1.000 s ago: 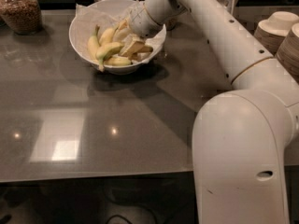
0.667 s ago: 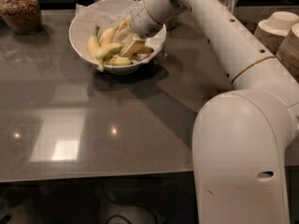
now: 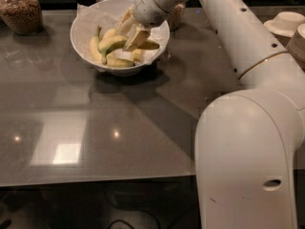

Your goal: Pick banana from white bowl

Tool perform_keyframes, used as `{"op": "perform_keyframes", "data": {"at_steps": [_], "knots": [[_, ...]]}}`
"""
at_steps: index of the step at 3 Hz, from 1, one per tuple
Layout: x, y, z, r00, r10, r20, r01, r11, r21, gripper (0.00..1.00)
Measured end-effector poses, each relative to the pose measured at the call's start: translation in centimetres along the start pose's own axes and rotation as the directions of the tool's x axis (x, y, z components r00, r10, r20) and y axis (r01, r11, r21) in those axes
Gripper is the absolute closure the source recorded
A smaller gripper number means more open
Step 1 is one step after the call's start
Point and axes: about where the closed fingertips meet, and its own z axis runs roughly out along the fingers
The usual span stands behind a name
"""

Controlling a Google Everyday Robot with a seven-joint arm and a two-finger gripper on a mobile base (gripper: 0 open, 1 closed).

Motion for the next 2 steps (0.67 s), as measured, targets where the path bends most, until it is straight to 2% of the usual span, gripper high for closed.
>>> {"op": "perform_keyframes", "data": {"at_steps": [1,2], "knots": [[-1.0,0.1,-3.1,1.000,-0.005,-0.031,0.005,1.0000,0.008,1.00],[-1.9,1.1,-7.2,0.999,0.025,-0.048,-0.023,0.9993,0.030,1.00]]}}
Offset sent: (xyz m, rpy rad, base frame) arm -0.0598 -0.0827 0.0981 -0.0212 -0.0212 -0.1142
